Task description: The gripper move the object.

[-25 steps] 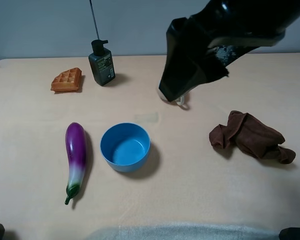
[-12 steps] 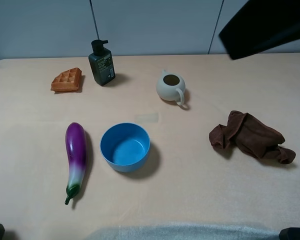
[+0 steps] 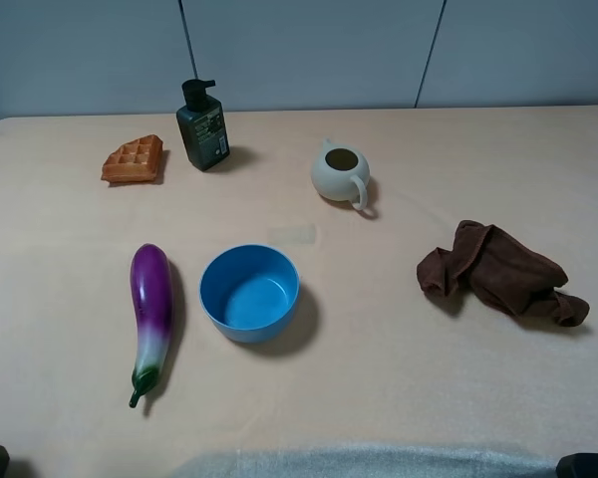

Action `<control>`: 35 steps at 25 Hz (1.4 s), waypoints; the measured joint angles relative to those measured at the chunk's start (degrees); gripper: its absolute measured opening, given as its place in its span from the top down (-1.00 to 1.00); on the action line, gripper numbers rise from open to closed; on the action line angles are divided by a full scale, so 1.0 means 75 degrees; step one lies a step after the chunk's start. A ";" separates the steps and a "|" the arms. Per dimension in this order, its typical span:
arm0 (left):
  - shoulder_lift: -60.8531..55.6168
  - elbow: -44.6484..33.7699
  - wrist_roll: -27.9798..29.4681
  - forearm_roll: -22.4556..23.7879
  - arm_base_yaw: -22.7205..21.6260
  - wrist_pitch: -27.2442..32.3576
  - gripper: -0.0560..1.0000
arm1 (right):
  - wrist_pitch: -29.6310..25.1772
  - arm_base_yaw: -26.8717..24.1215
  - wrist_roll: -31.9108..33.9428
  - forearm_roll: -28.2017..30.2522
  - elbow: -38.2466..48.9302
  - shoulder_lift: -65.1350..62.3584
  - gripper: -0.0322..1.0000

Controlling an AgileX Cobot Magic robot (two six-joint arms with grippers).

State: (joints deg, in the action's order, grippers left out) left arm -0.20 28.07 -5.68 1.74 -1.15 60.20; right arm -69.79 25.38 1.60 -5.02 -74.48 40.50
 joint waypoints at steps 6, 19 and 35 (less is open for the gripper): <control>0.0000 0.0000 0.0000 0.0000 0.0000 0.0000 -0.98 | -0.0005 -0.1334 -0.0091 0.0023 -0.0007 -0.1306 -0.40; 0.0000 0.0000 0.0000 0.0000 0.0000 0.0000 -0.98 | -0.0010 -0.3300 -0.0115 0.0388 0.2950 -0.4275 -0.40; 0.0000 0.0000 0.0000 0.0007 0.0000 0.0000 -0.98 | 0.1253 -0.3763 -0.0115 0.0986 0.6043 -0.5447 -0.40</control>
State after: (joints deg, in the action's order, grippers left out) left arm -0.20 28.07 -5.68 1.79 -1.15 60.20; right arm -60.39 -2.84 0.73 2.37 -29.16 -0.35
